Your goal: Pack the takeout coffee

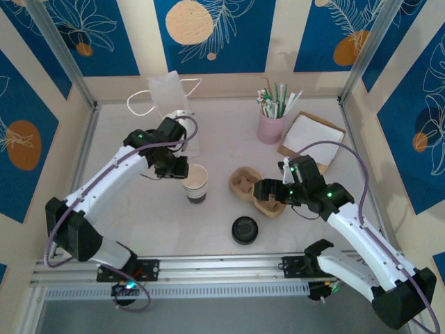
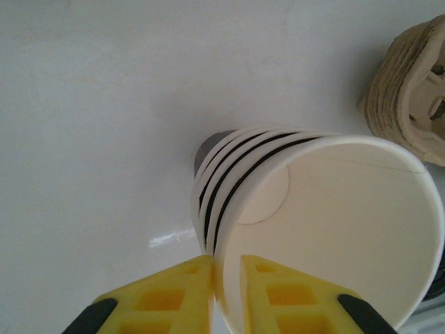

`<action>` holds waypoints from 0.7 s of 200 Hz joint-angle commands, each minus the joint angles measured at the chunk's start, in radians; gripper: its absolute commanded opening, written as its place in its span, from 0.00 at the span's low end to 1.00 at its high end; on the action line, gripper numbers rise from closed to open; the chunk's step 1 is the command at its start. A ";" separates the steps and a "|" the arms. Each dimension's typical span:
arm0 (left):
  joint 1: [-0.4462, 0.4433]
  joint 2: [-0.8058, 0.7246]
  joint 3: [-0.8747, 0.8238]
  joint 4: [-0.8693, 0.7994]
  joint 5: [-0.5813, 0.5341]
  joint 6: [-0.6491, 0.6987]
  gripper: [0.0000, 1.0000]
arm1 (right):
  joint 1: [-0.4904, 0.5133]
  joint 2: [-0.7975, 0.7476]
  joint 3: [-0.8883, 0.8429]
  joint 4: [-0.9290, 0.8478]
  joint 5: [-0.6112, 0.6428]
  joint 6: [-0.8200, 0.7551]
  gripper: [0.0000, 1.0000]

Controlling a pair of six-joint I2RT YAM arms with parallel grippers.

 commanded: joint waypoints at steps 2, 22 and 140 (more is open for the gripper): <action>-0.009 0.005 0.044 -0.036 0.021 0.019 0.14 | 0.005 -0.022 -0.016 -0.003 0.008 0.014 0.99; -0.009 0.012 0.049 -0.042 0.020 0.020 0.12 | 0.004 -0.021 -0.019 -0.003 0.008 0.013 0.99; -0.008 0.037 0.064 -0.073 -0.023 0.030 0.18 | 0.004 -0.029 -0.029 0.001 -0.001 0.011 0.99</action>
